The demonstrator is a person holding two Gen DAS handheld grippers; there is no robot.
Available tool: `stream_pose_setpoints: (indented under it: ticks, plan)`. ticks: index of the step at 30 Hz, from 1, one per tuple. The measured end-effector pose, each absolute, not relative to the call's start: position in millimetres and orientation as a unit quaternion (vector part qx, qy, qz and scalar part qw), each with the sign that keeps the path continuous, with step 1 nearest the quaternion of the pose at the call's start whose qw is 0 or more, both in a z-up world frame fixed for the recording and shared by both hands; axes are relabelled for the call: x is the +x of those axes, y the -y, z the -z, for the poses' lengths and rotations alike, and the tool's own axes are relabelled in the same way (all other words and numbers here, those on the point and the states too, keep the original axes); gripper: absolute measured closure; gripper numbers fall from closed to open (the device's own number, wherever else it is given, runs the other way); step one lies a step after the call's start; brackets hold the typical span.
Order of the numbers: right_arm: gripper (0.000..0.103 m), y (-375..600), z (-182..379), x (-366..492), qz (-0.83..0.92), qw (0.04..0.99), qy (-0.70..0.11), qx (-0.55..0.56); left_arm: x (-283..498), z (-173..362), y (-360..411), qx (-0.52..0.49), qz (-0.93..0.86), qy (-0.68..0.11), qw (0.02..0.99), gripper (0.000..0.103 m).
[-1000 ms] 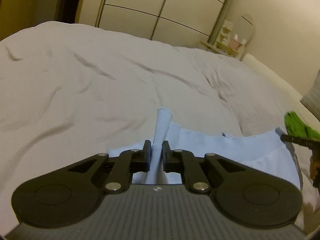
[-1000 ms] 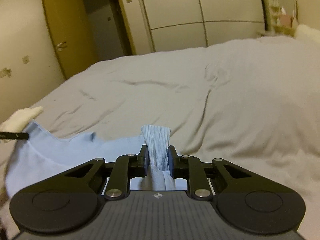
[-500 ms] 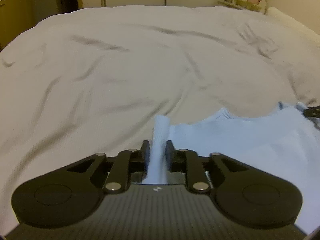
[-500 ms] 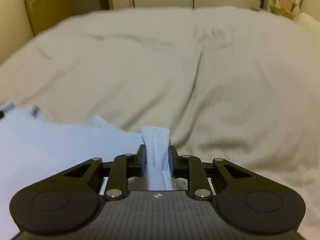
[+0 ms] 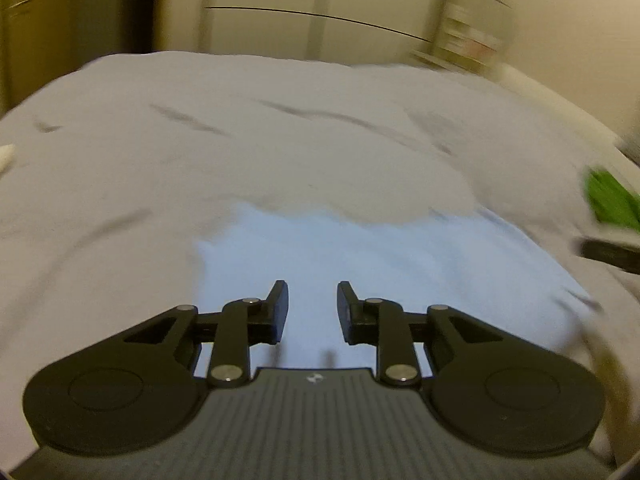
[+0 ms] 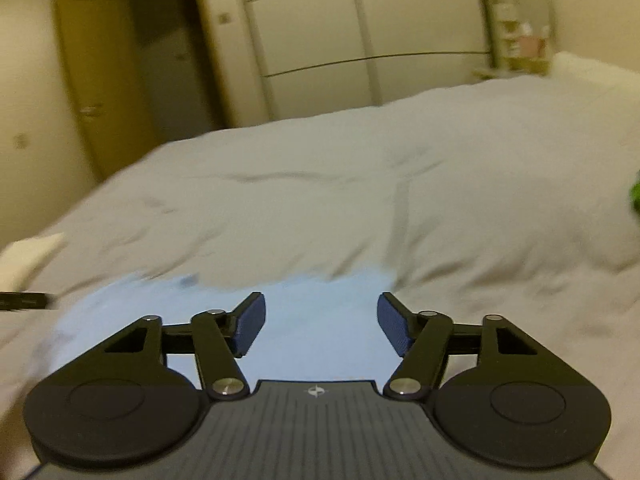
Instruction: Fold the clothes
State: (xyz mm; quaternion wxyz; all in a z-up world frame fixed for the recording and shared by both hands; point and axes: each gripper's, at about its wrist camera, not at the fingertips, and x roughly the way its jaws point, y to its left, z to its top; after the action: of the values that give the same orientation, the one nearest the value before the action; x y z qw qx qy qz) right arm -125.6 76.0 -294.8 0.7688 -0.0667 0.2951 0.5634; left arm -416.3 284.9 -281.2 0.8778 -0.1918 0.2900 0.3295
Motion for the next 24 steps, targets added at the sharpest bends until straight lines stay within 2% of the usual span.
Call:
stream_pose_setpoints:
  ticks: [1,4,8,9,10,11,15,17,19,20,24]
  plan:
    - [0.047,-71.5,298.5,-145.0,-0.575,0.760,-0.295,-0.072,-409.3,286.4,-268.7,-0.188,-0.314,-0.294,0.883,0.081]
    - [0.049,-73.7,313.9,-193.4,-0.592,0.750,-0.278,-0.098,-388.9,306.3,-239.7,-0.182,-0.295,-0.301,0.889,0.081]
    - [0.058,-96.0,342.8,-230.0,-0.584,0.756,-0.246,-0.165,-368.1,332.4,-231.7,-0.115,-0.343,-0.327,0.873,0.081]
    - [0.059,-103.1,352.6,-229.8,-0.569,0.764,-0.237,-0.190,-375.5,338.6,-243.9,-0.135,-0.353,-0.327,0.866,0.082]
    - [0.059,-103.8,361.1,-225.9,-0.555,0.773,-0.234,-0.201,-382.9,344.9,-256.0,-0.156,-0.364,-0.326,0.859,0.092]
    - [0.061,-97.3,368.0,-217.8,-0.543,0.781,-0.239,-0.198,-391.0,351.1,-267.9,-0.176,-0.372,-0.324,0.852,0.100]
    - [0.061,-70.3,384.0,-182.9,-0.496,0.809,-0.266,-0.169,-434.1,354.4,-296.9,-0.267,-0.346,-0.282,0.854,0.100]
    - [0.061,-56.9,380.8,-164.3,-0.471,0.822,-0.283,-0.150,-443.8,343.1,-294.4,-0.236,-0.388,-0.287,0.843,0.101]
    - [0.061,-46.5,372.9,-149.2,-0.440,0.836,-0.296,-0.140,-457.1,331.0,-296.2,-0.255,-0.377,-0.267,0.849,0.100]
    - [0.060,-41.8,367.3,-144.2,-0.444,0.833,-0.308,-0.118,-460.9,325.2,-296.9,-0.263,-0.367,-0.259,0.854,0.097]
    - [0.059,-58.4,348.8,-158.7,-0.511,0.796,-0.311,-0.090,-432.4,320.9,-291.8,-0.235,-0.326,-0.278,0.872,0.097]
